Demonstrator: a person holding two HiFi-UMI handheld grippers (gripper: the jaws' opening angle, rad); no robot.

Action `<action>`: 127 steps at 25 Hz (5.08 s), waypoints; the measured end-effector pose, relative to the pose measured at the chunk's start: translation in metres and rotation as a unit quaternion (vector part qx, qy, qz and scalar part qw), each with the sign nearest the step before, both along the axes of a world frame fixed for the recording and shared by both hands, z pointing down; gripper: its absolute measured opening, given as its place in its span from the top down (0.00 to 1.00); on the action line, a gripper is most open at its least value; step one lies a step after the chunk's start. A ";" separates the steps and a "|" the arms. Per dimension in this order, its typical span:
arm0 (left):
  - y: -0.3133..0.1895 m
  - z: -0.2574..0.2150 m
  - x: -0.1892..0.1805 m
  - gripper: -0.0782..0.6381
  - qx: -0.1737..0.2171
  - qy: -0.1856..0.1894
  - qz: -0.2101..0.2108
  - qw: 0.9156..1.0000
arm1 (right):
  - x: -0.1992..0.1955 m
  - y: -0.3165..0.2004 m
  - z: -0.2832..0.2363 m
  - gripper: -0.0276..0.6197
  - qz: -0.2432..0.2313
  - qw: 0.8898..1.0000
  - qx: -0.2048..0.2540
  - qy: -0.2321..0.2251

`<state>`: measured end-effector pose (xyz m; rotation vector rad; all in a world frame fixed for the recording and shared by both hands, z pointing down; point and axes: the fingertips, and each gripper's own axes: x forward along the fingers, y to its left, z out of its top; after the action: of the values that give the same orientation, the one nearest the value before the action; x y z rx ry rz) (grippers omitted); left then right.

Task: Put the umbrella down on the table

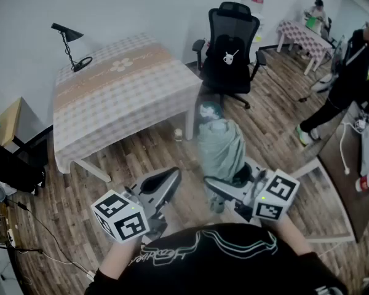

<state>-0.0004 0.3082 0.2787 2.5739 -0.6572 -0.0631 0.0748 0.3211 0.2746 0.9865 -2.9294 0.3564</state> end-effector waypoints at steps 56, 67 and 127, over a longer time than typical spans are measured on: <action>-0.226 0.057 0.082 0.90 -0.080 -0.035 -0.075 0.993 | 0.085 -0.246 0.054 0.53 -0.062 0.994 -0.081 -0.028; -0.252 0.041 0.081 0.90 -0.056 -0.039 -0.109 0.992 | 0.092 -0.280 0.034 0.53 -0.084 0.995 -0.051 -0.031; -0.557 0.109 -0.101 0.90 -0.134 -0.008 -0.104 0.985 | -0.069 -0.607 0.110 0.53 -0.033 0.983 -0.111 0.145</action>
<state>-0.1009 -0.2488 0.3878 2.2442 -0.8769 -0.0198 0.0060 -0.2859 0.3848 0.8312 -2.5868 0.4788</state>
